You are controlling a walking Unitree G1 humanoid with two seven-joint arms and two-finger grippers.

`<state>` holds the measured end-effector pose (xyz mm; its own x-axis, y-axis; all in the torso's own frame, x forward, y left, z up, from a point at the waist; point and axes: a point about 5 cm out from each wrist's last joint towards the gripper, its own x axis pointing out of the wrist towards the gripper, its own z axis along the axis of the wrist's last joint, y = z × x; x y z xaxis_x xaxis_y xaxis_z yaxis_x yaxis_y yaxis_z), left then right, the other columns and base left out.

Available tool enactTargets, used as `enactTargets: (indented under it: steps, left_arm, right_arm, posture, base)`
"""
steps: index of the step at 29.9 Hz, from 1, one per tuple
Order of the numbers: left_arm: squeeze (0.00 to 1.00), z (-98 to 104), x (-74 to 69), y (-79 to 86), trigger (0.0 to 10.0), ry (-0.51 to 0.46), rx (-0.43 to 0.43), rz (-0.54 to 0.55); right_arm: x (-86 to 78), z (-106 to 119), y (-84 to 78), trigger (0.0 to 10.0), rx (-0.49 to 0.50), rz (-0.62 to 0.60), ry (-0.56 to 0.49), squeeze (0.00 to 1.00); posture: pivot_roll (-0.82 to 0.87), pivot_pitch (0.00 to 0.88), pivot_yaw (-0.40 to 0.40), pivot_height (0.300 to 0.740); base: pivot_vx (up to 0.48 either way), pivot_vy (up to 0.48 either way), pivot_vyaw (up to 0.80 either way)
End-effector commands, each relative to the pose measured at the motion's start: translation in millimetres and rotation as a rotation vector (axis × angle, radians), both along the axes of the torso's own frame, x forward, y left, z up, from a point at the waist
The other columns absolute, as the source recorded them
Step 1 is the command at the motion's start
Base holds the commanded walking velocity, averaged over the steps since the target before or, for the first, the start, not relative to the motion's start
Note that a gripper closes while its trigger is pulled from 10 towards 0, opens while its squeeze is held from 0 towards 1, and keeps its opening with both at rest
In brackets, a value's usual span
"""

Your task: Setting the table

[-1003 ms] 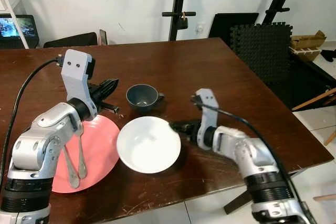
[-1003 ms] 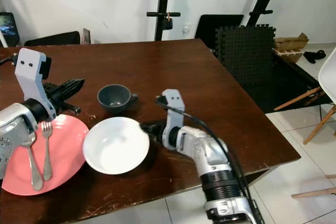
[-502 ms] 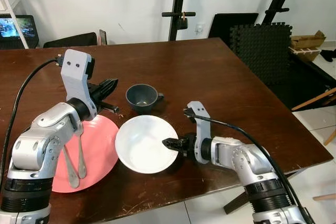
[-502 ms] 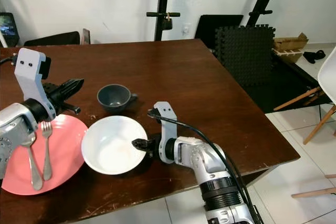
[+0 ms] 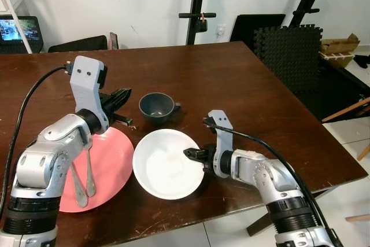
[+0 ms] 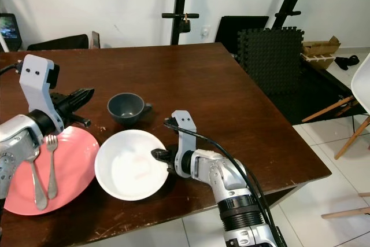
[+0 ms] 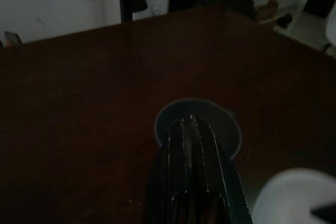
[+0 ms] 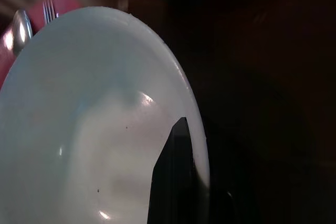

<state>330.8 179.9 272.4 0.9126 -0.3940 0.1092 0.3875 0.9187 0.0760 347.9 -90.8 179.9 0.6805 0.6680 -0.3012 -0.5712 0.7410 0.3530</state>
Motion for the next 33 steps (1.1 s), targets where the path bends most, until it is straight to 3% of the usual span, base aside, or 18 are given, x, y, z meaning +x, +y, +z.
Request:
enactTargets:
  steps: [1,5,6,7,8,9,13,15,20,24,29,33]
  left_arm:
    - [0.0,-9,-1.2,-5.2,10.0,0.017,0.014,-0.006]
    - [0.0,-16,-6.0,-13.8,10.0,0.019,0.037,-0.011]
    - [0.0,-20,-10.4,-21.1,10.0,0.023,0.021,-0.018]
    - [0.0,-22,-13.1,-25.2,10.0,0.024,0.011,-0.02]
    - [0.0,-23,-14.8,-27.6,10.0,0.024,0.006,-0.02]
    - [0.0,-24,-15.8,-29.5,10.0,0.025,-0.001,-0.021]
    - [0.0,-22,-16.1,-33.9,10.0,0.012,-0.027,-0.01]
    - [0.0,-20,-14.8,-37.7,10.0,-0.014,-0.03,0.009]
    - [0.0,-19,-11.2,-43.8,10.0,-0.022,-0.034,0.028]
    - [0.0,-20,-8.5,-48.8,10.0,-0.019,-0.045,0.042]
    - [0.0,-23,-7.3,-49.8,10.0,-0.004,-0.049,0.054]
    - [0.0,-37,-6.6,-49.2,10.0,0.051,-0.03,0.076]
  right_arm:
    - [2.6,9,-3.4,0.0,0.038,-0.029,-0.038,0.0]
    - [6.0,28,-8.9,0.0,0.078,-0.074,-0.136,0.0]
    - [6.4,44,-14.7,0.0,0.061,-0.131,-0.269,0.0]
    - [6.2,54,-20.1,8.0,0.061,-0.186,-0.334,0.0]
    - [5.9,60,-23.9,8.0,0.066,-0.225,-0.368,0.0]
    - [5.6,65,-27.1,10.0,0.064,-0.254,-0.403,0.0]
    - [2.6,72,-33.8,10.0,0.078,-0.325,-0.477,0.0]
    - [-0.4,77,-37.8,10.0,0.136,-0.411,-0.511,0.0]
    - [-2.8,83,-35.6,10.0,0.105,-0.431,-0.6,0.0]
    - [-0.5,86,-35.5,10.0,0.146,-0.49,-0.622,0.0]
    - [1.9,84,-36.8,10.0,0.131,-0.528,-0.631,0.0]
    - [4.0,76,-37.3,10.0,0.1,-0.573,-0.632,0.0]
  posture:
    - [0.01,0.156,0.03,0.74]
    - [0.01,0.15,0.032,0.74]
    - [0.01,0.15,0.032,0.74]
    - [0.01,0.149,0.033,0.74]
    - [0.01,0.149,0.033,0.74]
    - [0.01,0.148,0.039,0.74]
    - [0.01,0.145,0.044,0.74]
    - [0.01,0.141,0.047,0.74]
    - [0.01,0.141,0.051,0.74]
    - [0.0,0.13,0.055,0.74]
    - [-0.01,0.123,0.059,0.74]
    - [-0.02,0.113,0.061,0.74]
  base:
    - [0.0,0.0,0.0]
    - [0.0,0.0,0.0]
    - [0.0,0.0,0.0]
    - [0.0,0.0,0.0]
    - [0.0,0.0,0.0]
    - [0.0,0.0,0.0]
    - [0.0,0.0,0.0]
    - [0.0,0.0,0.0]
    - [0.0,0.0,0.0]
    - [0.0,0.0,0.0]
    - [0.0,0.0,0.0]
    - [0.0,0.0,0.0]
